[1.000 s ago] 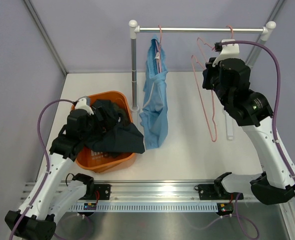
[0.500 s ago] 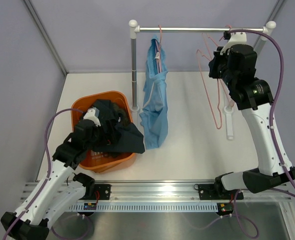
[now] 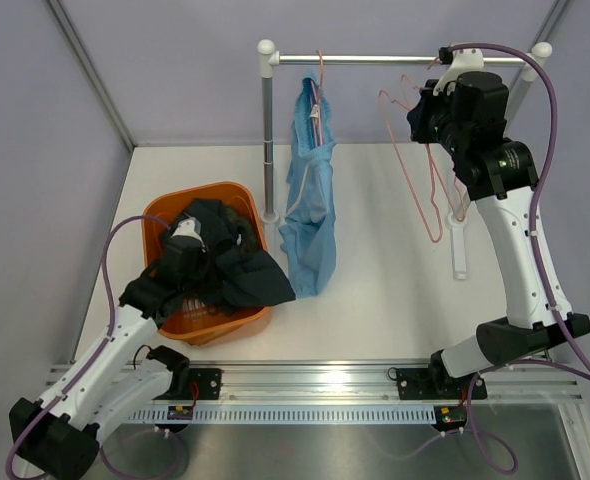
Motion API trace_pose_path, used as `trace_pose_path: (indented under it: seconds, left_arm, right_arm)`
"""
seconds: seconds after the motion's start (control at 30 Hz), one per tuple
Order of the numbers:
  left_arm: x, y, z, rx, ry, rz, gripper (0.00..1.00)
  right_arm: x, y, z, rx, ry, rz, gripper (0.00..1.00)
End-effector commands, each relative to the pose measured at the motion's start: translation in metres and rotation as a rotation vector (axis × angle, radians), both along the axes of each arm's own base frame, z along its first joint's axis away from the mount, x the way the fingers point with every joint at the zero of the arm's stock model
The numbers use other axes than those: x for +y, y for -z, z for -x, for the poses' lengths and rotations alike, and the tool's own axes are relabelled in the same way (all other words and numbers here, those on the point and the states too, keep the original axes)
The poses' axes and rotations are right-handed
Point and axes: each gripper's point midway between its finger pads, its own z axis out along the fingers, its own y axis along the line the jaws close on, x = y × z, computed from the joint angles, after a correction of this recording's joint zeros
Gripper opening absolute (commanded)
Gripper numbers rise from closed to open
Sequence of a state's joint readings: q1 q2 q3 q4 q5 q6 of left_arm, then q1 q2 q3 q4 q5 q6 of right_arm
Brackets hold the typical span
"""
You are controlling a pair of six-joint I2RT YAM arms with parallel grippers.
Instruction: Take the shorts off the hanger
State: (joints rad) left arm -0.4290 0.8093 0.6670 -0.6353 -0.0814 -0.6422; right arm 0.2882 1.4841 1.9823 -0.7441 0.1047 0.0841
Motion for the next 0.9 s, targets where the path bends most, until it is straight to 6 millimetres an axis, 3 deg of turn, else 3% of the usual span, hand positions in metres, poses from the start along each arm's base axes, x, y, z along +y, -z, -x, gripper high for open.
trace_pose_path:
  seconds: [0.0,0.2,0.33,0.43,0.57,0.73,0.87]
  left_arm:
    - [0.021,-0.026,-0.014,-0.096,-0.133,-0.038,0.0]
    - [0.066,-0.076,-0.025,-0.207,-0.285,-0.205,0.0]
    - [0.097,-0.092,-0.025,-0.236,-0.387,-0.327,0.02]
    - [0.111,-0.103,-0.024,-0.261,-0.44,-0.365,0.11]
    - [0.115,-0.107,-0.025,-0.269,-0.45,-0.369,0.2]
    - [0.13,-0.117,-0.026,-0.283,-0.474,-0.444,0.32]
    - [0.128,-0.124,-0.029,-0.307,-0.444,-0.446,0.36]
  right_arm:
    - [0.0,-0.024,-0.004,-0.074,-0.029,-0.009,0.0]
    - [0.0,-0.02,-0.004,-0.071,-0.054,0.0,0.0]
    - [0.001,-0.022,-0.002,-0.085,-0.099,0.003,0.0]
    - [-0.001,-0.023,-0.005,-0.095,-0.116,0.004,0.0]
    - [-0.008,-0.022,-0.013,-0.092,-0.132,-0.003,0.0]
    - [-0.003,-0.019,-0.021,-0.081,-0.156,0.0,0.0]
    - [-0.001,-0.017,-0.024,-0.079,-0.161,-0.013,0.0]
